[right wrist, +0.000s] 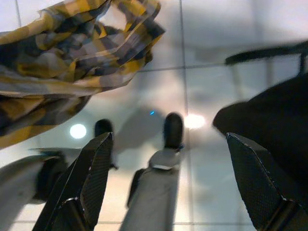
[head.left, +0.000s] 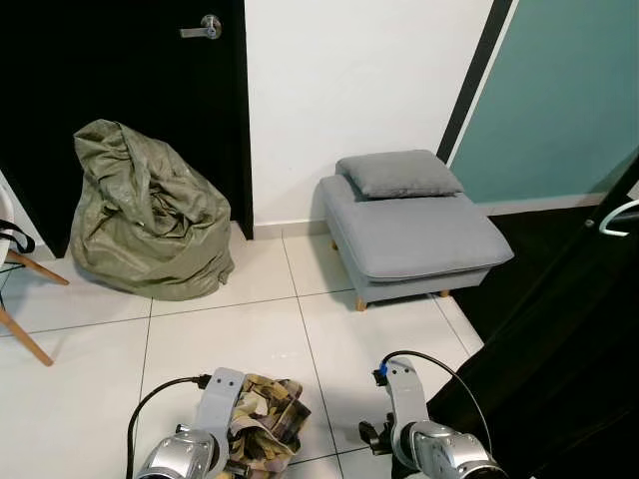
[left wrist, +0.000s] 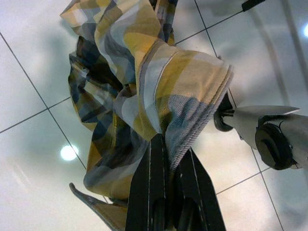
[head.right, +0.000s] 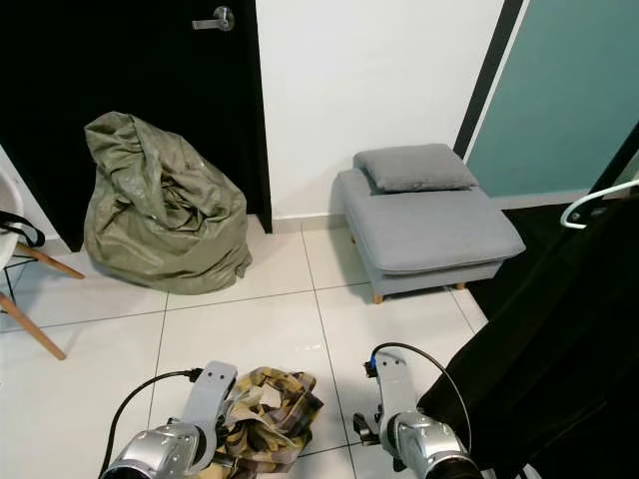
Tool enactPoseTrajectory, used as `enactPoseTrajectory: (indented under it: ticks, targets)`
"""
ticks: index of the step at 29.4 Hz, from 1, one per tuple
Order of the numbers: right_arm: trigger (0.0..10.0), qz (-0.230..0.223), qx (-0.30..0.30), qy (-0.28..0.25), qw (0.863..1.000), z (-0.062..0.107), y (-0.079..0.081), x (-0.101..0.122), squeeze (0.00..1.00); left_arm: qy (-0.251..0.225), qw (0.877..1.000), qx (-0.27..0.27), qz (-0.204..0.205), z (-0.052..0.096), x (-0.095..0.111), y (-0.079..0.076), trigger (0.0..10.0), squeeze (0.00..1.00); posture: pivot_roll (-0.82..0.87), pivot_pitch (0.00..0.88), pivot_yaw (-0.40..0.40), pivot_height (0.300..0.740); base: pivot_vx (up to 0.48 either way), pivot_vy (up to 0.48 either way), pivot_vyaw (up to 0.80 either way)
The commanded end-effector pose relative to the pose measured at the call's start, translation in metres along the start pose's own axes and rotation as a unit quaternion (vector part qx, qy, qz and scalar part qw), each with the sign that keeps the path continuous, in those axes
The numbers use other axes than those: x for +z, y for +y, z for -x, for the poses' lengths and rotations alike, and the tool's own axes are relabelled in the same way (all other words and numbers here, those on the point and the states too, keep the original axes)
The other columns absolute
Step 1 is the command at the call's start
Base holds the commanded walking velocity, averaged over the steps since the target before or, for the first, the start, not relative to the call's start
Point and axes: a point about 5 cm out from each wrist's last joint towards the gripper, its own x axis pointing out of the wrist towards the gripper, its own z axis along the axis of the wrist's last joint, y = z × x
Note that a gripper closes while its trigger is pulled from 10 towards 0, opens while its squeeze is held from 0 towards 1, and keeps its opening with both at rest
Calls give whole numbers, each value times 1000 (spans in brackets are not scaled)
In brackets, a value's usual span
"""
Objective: Hang hanger
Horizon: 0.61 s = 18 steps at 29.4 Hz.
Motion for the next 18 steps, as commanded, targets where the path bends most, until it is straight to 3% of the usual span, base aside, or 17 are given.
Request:
enactPoseTrajectory:
  ticks: [1, 18]
  targets:
    - [10000, -6, -4, 18, 1000, 0, -5, -9, 0, 11, 1000, -1, 2, 0, -6, -1, 10000, 0, 8, 282, -47, 740, 0, 0, 0]
    - [10000, 12, -16, 5, 1000, 6, -15, 3, 0, 13, 1000, 1, -6, 2, 2, -1, 10000, 0, 12, 251, -17, 740, 0, 0, 0]
